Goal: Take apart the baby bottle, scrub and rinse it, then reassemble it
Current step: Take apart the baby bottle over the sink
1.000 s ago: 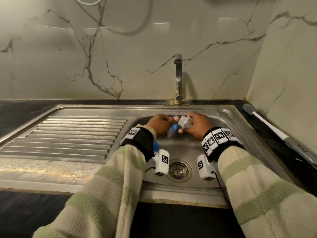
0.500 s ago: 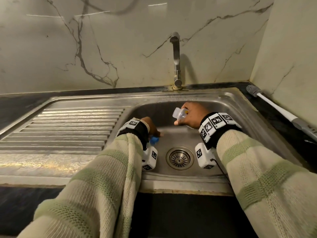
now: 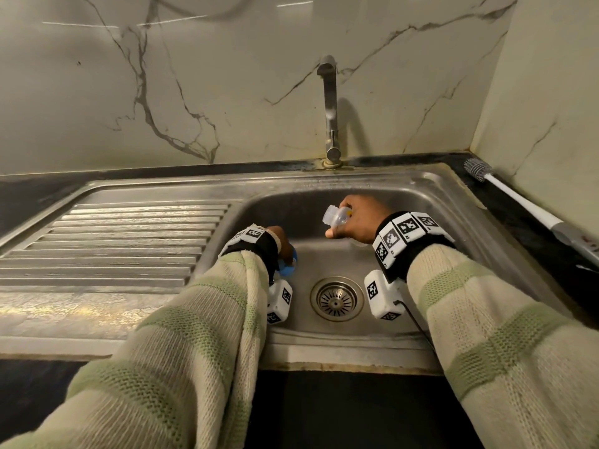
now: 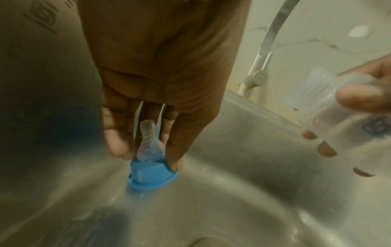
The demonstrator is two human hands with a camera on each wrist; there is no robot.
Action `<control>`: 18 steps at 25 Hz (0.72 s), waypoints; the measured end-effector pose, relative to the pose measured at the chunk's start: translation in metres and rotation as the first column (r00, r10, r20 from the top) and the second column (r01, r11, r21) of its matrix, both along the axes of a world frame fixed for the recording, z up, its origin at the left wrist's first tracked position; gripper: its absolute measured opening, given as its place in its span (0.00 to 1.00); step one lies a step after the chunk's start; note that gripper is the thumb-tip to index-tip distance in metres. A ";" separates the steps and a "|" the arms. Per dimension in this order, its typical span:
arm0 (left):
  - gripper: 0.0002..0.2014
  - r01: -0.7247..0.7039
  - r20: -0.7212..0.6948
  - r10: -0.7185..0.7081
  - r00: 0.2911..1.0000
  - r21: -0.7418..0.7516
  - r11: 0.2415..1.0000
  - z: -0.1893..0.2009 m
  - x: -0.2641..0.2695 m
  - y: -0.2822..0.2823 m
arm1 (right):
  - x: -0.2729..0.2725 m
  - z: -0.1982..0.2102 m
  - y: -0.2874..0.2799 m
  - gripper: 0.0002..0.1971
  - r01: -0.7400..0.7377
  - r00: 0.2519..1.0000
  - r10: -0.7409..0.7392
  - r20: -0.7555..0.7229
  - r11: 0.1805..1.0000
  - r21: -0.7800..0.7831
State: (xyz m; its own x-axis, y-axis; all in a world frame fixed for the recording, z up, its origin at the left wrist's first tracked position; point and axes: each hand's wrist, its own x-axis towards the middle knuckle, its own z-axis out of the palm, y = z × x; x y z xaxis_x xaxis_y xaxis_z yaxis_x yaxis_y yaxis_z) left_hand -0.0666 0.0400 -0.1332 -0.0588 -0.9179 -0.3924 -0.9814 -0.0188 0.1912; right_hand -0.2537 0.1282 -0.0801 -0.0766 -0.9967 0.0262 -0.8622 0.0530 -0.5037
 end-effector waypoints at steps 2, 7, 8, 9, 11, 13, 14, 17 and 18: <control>0.12 -0.021 -0.045 0.020 0.999 -0.019 1.000 0.003 0.000 0.001 | 0.000 -0.001 -0.001 0.31 -0.003 1.000 0.004 -0.010 1.000 0.017; 0.13 -0.015 -0.025 0.016 1.000 0.022 1.000 -0.001 0.000 0.003 | -0.001 -0.003 -0.001 0.31 0.000 1.000 -0.001 0.016 1.000 0.022; 0.11 -0.008 -0.009 0.008 1.000 0.032 0.999 -0.003 0.000 0.003 | -0.001 -0.004 -0.001 0.30 0.003 1.000 -0.003 0.022 0.999 0.032; 0.11 -0.011 0.004 0.011 1.000 0.039 0.999 -0.005 0.000 0.000 | -0.002 -0.004 -0.001 0.30 0.002 1.000 -0.003 0.027 0.999 0.046; 0.15 -0.011 0.032 0.009 0.999 0.044 0.999 -0.010 0.001 -0.004 | -0.002 -0.005 0.000 0.31 -0.004 1.000 0.003 0.024 0.997 0.072; 0.17 0.019 0.028 -0.020 0.999 0.047 0.999 -0.008 0.000 -0.001 | -0.001 -0.006 -0.001 0.31 -0.003 1.000 0.001 0.022 0.997 0.080; 0.15 0.032 0.002 -0.032 0.999 0.032 0.999 -0.003 -0.001 0.003 | -0.001 -0.005 -0.001 0.31 0.004 1.000 -0.006 0.024 0.996 0.084; 0.13 0.050 -0.116 -0.055 0.992 -0.041 0.998 0.016 -0.006 0.005 | -0.002 -0.007 -0.004 0.29 0.021 1.000 -0.022 0.015 0.994 0.103; 0.13 0.066 -0.180 -0.075 0.981 -0.057 0.996 0.020 -0.008 0.003 | -0.002 -0.007 -0.004 0.28 0.021 1.000 -0.023 0.021 0.995 0.102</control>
